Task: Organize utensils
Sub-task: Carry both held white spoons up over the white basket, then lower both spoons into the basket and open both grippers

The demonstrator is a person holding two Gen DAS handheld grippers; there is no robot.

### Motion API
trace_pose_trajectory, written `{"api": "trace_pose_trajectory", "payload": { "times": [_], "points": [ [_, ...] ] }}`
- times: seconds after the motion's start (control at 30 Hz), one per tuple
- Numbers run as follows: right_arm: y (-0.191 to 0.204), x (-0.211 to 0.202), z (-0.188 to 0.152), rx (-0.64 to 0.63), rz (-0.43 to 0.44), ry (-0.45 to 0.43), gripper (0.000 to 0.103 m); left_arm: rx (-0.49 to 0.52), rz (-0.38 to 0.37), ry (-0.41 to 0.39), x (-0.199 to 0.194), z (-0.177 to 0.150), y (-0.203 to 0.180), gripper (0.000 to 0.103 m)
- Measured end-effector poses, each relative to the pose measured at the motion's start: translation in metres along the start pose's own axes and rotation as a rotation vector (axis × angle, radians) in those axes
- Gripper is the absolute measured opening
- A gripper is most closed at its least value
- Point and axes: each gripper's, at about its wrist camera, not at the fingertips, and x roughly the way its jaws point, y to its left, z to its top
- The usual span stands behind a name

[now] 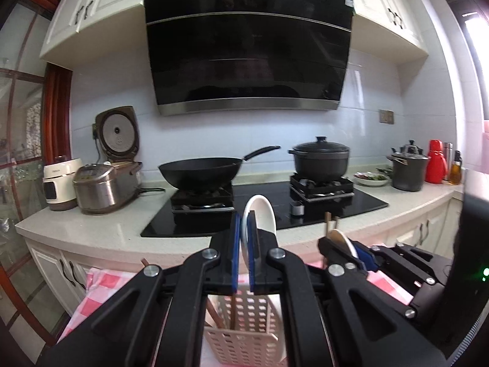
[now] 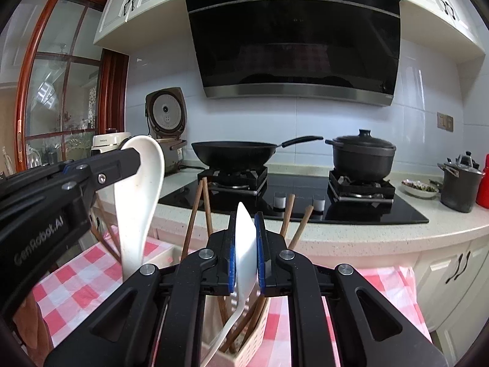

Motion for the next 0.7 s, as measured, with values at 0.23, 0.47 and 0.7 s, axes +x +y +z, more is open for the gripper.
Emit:
{"api": "trace_pose_trajectory", "payload": {
  "times": [0.23,0.47,0.7],
  "points": [
    [0.001,0.011,0.002,-0.029,-0.027,-0.094,0.011,-0.005,0.058,-0.043,0.019,-0.002,0.005,0.005],
    [0.000,0.035,0.002,-0.058,-0.056,-0.106,0.011,-0.024,0.083,-0.065,0.036,-0.004,0.009,0.005],
    [-0.009,0.060,-0.011,-0.040,-0.061,-0.091,0.011,-0.037,0.092,-0.037,0.063,-0.015,0.014,0.005]
  ]
}}
